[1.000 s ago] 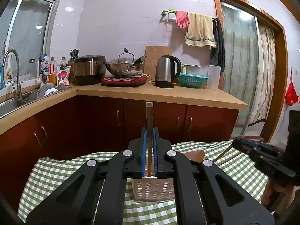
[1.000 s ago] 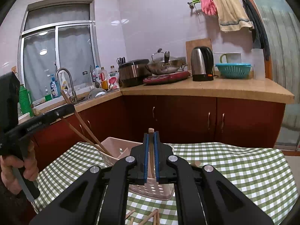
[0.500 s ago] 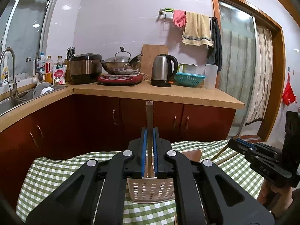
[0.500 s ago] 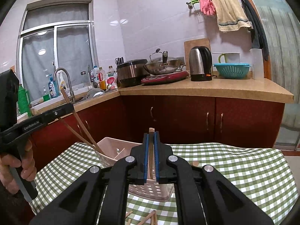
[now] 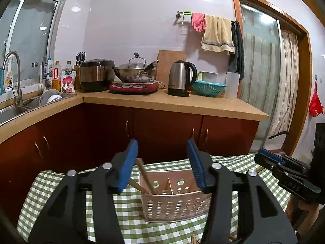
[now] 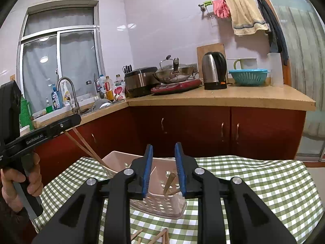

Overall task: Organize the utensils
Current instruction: 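Open both tools to release the chopsticks into the caddy, then move both open tools back over the loose chopsticks on the tablecloth, then close the right tool on a chopstick while the left tool grasps another, then lift both held chopsticks and lower them into the pink caddy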

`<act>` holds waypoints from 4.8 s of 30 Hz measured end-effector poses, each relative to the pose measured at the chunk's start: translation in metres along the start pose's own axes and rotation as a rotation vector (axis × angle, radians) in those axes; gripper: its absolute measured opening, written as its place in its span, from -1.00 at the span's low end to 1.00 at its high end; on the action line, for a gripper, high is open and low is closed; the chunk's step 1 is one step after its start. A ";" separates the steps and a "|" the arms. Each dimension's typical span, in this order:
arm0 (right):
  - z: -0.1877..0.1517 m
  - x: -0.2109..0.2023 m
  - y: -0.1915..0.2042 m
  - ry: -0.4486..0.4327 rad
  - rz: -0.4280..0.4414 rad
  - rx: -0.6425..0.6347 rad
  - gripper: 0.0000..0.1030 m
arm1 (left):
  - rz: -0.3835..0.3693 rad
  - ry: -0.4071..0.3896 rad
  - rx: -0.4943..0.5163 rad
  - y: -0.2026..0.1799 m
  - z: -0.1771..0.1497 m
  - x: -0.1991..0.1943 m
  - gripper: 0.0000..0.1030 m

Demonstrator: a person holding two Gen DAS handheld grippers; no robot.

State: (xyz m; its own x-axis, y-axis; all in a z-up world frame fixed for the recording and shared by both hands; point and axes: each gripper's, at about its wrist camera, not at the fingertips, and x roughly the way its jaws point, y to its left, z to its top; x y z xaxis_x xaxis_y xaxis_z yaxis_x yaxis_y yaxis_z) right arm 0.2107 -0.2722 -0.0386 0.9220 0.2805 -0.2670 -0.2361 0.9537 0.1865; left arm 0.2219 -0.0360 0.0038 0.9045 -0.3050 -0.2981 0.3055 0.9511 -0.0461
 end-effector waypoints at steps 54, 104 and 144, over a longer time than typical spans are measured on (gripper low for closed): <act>-0.222 -0.110 -0.020 0.287 -0.080 0.003 -0.84 | 0.032 0.427 -0.067 -0.010 -0.243 -0.111 -0.01; -0.096 -0.158 -0.009 0.136 -0.076 -0.076 -0.86 | 0.012 0.260 -0.031 -0.003 -0.157 -0.141 -0.88; -0.041 -0.114 -0.009 0.143 -0.029 -0.050 -0.86 | -0.001 0.177 -0.052 0.016 -0.085 -0.125 -0.88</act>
State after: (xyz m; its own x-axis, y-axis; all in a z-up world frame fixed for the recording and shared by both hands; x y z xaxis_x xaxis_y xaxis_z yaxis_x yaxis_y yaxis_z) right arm 0.0954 -0.3085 -0.0489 0.8764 0.2624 -0.4038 -0.2287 0.9647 0.1303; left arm 0.0888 0.0214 -0.0407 0.8364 -0.2972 -0.4606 0.2867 0.9533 -0.0944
